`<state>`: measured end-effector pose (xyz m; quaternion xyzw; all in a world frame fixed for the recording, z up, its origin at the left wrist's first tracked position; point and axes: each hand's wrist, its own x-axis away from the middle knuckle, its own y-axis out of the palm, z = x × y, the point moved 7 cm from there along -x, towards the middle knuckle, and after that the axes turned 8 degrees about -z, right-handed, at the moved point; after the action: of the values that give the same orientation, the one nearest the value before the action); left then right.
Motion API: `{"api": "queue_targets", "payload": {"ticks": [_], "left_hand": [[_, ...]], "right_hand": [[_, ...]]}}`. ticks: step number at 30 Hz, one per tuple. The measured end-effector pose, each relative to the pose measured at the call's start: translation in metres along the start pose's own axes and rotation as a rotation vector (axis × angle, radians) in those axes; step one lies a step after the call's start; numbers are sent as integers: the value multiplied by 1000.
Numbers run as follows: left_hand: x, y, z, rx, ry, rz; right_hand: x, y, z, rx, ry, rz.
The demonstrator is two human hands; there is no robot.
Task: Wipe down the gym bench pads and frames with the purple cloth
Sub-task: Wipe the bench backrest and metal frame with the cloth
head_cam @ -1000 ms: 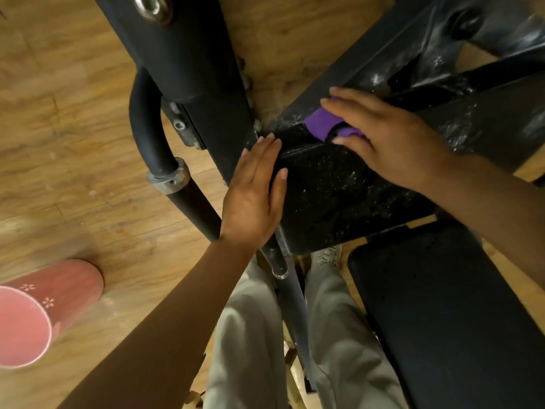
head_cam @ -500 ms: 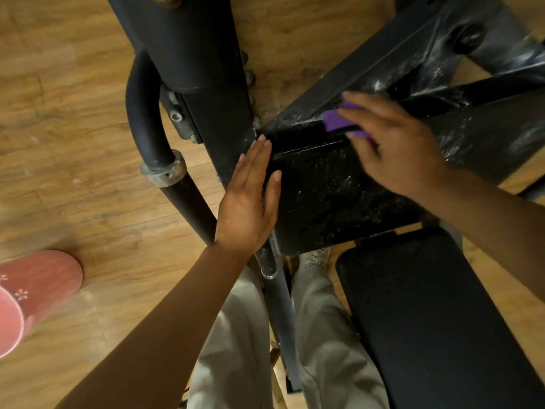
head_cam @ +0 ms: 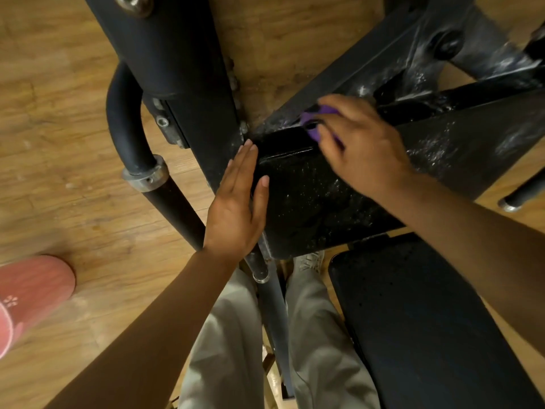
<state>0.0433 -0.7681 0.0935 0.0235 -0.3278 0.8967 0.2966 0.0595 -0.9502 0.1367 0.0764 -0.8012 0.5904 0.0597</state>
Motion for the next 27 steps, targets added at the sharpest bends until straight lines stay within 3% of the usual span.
{"api": "queue_targets", "payload": {"ticks": [3,5,10,17,23,27], "left_hand": [[1,1,1,11,-3,4],[0,2,1,17,-6,6],[0,1,2,12,22,-8],[-1,1,2,-4,-53,-16],[-3,-1,9,-24,-57,17],[-14,4,25,-111,55,23]], "right_hand": [[15,-7,23,-9,140,85],[12,0,4,-29,211,140],[-9,24,-64,-70,-58,111],[11,-3,16,-58,22,27],[12,2,14,-104,170,47],[17,-2,13,-73,4,-19]]}}
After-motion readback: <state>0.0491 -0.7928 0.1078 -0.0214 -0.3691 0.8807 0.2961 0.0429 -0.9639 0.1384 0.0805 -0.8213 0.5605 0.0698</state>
